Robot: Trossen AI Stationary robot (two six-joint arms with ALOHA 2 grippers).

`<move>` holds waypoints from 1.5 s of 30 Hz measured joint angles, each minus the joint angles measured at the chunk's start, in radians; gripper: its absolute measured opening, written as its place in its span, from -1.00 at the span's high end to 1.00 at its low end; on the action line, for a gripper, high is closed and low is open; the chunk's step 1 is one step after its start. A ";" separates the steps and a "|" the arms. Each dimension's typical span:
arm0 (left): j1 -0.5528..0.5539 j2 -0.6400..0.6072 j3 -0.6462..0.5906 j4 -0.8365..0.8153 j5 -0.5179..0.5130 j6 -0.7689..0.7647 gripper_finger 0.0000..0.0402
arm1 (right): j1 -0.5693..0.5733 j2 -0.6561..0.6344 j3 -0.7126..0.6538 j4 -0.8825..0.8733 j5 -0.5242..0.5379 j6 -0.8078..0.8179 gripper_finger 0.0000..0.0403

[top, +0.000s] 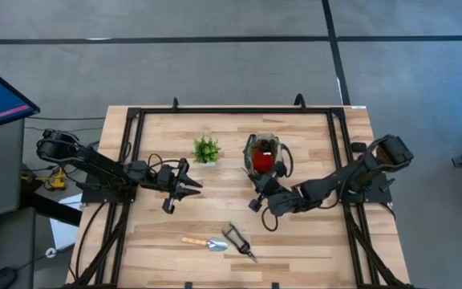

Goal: Pick & Place Garden tools in Gardening bag
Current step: Put the top brown trowel into the white gardening bag, then move the white gardening bag to the center of the table

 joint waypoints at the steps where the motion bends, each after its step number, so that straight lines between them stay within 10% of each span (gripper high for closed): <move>1: 0.000 0.000 0.000 0.000 0.000 0.000 0.62 | 0.000 -0.009 0.000 -0.031 -0.006 0.022 1.00; 20: 0.000 0.000 0.000 -0.001 0.000 0.000 0.62 | -0.001 -0.013 0.001 -0.189 -0.055 0.160 0.98; 37: 0.000 0.000 0.000 -0.001 0.000 -0.001 0.62 | 0.044 -0.012 0.271 -0.509 -0.061 0.011 0.41; 45: 0.000 0.000 0.000 -0.001 0.000 -0.001 0.62 | 0.128 -0.013 0.348 -0.613 -0.199 0.158 0.69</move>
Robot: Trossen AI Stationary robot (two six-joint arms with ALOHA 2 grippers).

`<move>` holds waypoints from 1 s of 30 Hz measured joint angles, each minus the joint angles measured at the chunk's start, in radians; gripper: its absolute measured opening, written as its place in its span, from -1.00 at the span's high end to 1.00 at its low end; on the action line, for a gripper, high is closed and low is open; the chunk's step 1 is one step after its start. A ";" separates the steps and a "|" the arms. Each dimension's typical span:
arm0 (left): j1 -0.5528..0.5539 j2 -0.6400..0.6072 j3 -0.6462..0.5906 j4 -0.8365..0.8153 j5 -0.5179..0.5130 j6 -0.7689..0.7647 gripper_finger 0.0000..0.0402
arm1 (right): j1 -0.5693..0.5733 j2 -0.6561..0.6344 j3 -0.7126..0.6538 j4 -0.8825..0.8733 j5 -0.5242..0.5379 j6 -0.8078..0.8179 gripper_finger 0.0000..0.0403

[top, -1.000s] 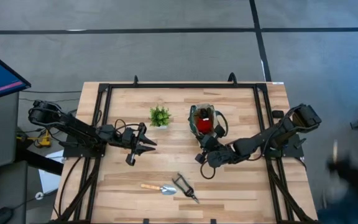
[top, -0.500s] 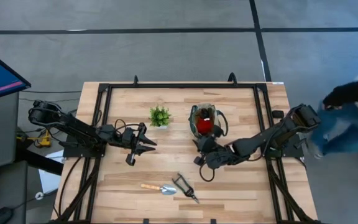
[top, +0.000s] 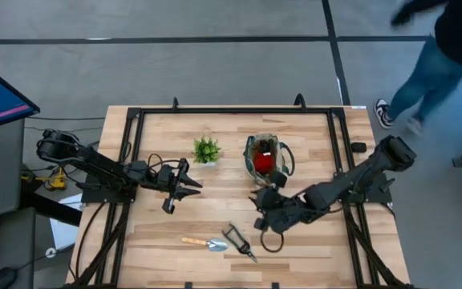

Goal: Pick & Place Garden tools in Gardening bag
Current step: Move the white gardening bag to the center of the table

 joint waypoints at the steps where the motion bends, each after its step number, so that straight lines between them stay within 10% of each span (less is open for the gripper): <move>1: 0.000 0.000 0.000 0.000 0.000 0.000 0.62 | 0.010 0.000 -0.004 -0.010 -0.005 0.024 0.77; 17: 0.000 0.000 0.002 0.005 -0.035 -0.034 0.62 | 0.159 0.004 -0.217 -0.049 0.147 0.592 1.00; 30: 0.000 0.000 0.002 0.006 -0.038 -0.026 0.62 | 0.089 0.004 -0.343 0.058 0.144 0.624 1.00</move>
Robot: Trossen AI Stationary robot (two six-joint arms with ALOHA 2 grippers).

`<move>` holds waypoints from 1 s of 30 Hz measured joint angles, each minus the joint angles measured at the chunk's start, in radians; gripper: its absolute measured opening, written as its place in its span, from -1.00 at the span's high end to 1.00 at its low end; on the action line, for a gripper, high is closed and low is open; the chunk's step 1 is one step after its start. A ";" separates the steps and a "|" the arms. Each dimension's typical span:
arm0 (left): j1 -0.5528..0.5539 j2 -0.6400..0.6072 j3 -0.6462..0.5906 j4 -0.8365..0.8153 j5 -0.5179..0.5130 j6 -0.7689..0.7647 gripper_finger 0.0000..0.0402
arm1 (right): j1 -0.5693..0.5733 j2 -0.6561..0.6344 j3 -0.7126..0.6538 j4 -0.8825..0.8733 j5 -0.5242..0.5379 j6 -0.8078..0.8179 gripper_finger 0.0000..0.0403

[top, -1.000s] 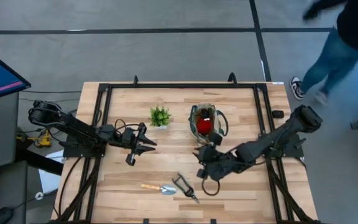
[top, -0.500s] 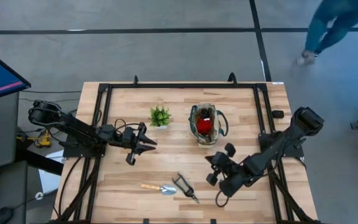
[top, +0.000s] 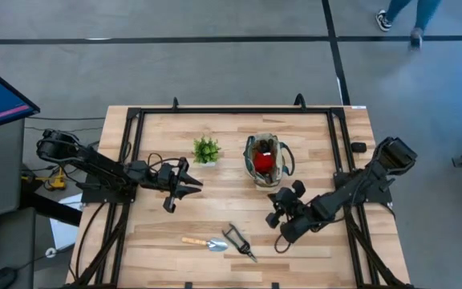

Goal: Pick & Place Garden tools in Gardening bag
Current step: Move the white gardening bag to the center of the table

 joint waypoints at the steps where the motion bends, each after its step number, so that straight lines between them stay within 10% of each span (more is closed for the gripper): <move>1: 0.000 0.000 0.000 0.000 0.000 0.000 0.62 | -0.012 0.000 -0.004 0.000 0.000 -0.002 1.00; 30: 0.000 0.000 0.000 -0.005 0.026 0.000 0.62 | -0.153 -0.002 -0.006 -0.589 -0.004 0.203 1.00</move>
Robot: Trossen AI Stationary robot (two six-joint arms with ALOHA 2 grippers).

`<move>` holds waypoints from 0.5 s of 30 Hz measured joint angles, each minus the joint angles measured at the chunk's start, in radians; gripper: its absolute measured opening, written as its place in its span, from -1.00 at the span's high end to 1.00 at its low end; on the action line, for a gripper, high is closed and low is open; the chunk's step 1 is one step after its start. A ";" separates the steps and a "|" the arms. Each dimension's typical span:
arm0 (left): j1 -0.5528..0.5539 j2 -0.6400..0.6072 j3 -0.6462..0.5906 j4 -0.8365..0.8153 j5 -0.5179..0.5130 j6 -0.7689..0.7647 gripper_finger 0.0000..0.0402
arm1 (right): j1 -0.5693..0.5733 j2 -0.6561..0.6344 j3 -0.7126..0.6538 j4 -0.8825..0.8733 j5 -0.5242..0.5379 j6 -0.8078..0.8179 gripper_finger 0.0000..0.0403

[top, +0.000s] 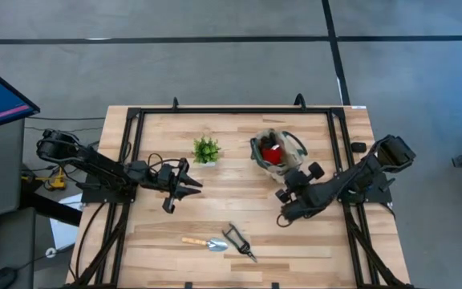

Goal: Pick & Place Garden tools in Gardening bag
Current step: Move the white gardening bag to the center of the table

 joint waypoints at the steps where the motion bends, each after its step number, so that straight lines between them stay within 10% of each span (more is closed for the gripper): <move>1: 0.000 0.000 0.000 0.000 0.000 0.000 0.62 | 0.002 -0.002 0.000 -0.029 -0.002 0.015 1.00; 15: -0.006 0.000 0.030 -0.026 -0.010 0.063 0.62 | 0.189 -0.117 0.001 -0.024 -0.086 0.043 1.00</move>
